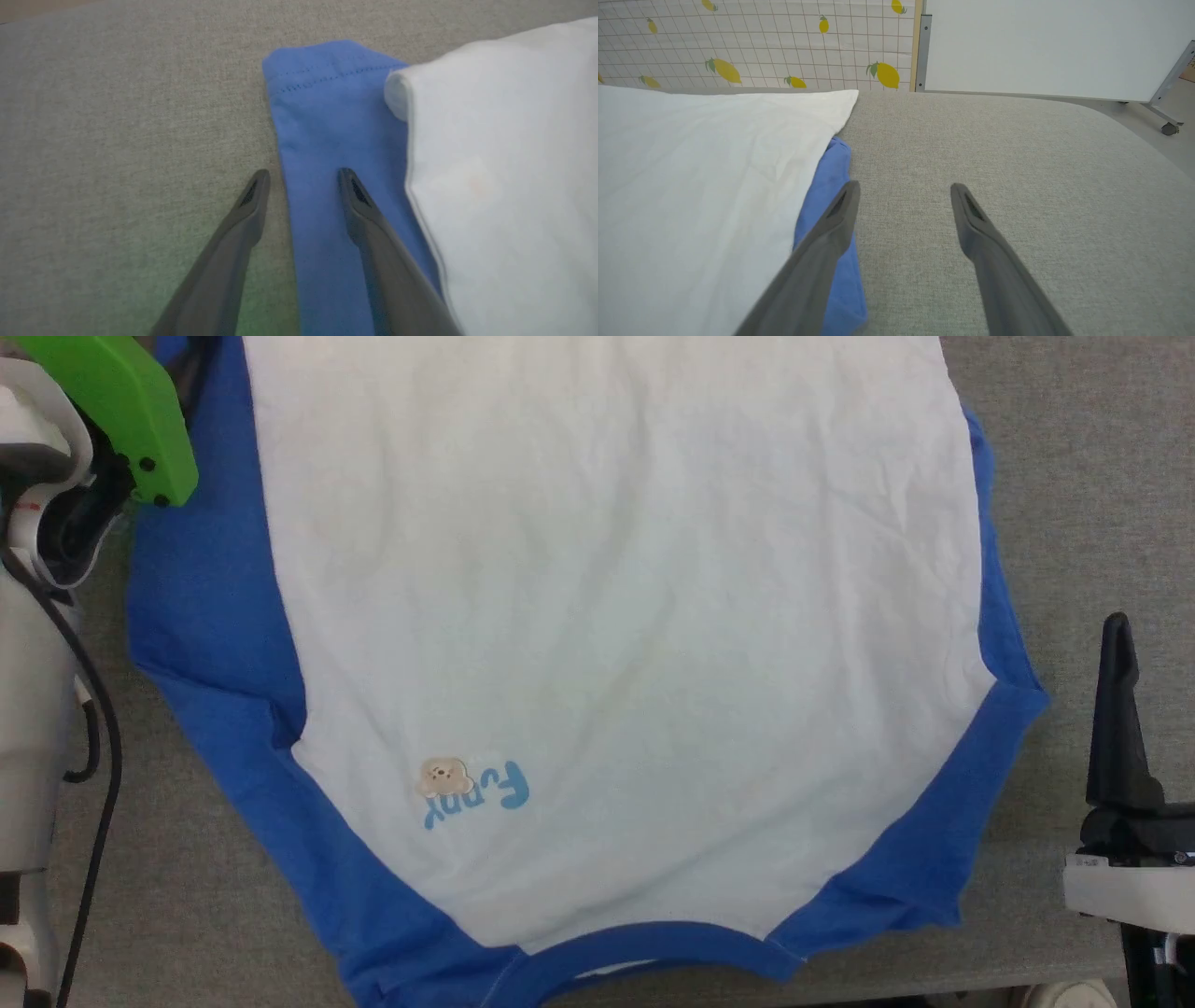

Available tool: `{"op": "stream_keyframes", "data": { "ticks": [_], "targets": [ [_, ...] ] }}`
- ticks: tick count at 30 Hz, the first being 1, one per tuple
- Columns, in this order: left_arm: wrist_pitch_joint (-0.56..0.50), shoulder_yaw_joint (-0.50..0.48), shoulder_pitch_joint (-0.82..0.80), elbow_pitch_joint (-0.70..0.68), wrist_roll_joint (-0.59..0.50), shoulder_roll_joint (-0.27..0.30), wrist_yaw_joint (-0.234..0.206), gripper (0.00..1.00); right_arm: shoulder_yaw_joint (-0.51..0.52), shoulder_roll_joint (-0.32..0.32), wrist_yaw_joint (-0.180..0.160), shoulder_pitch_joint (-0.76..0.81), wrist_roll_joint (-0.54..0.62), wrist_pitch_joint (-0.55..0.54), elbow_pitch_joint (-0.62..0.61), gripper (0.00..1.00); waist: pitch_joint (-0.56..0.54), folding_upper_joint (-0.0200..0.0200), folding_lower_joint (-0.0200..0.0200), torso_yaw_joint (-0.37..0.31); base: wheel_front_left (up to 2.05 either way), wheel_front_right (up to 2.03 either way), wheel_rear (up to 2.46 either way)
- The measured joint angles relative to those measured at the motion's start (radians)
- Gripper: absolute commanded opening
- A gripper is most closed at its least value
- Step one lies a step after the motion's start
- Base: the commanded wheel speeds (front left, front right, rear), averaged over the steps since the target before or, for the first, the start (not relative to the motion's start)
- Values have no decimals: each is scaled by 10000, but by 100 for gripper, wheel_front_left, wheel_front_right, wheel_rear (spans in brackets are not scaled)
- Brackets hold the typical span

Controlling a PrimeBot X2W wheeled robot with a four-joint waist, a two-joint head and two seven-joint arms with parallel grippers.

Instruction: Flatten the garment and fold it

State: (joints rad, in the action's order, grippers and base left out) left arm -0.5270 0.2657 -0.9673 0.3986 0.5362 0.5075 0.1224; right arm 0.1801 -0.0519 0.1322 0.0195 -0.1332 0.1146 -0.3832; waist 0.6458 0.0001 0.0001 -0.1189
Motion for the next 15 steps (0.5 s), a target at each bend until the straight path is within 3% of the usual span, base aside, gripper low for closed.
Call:
{"op": "stream_keyframes", "data": {
  "ticks": [6,15],
  "targets": [
    [111,111,-41,44,378,8,6,0,79,0,0,-108,4,0,25,100,31,-1,0,39,0,0,0],
    [1152,-171,117,499,1193,-111,13,0,73,0,0,-175,33,-25,113,100,-474,0,0,141,0,0,0]
  ]
}}
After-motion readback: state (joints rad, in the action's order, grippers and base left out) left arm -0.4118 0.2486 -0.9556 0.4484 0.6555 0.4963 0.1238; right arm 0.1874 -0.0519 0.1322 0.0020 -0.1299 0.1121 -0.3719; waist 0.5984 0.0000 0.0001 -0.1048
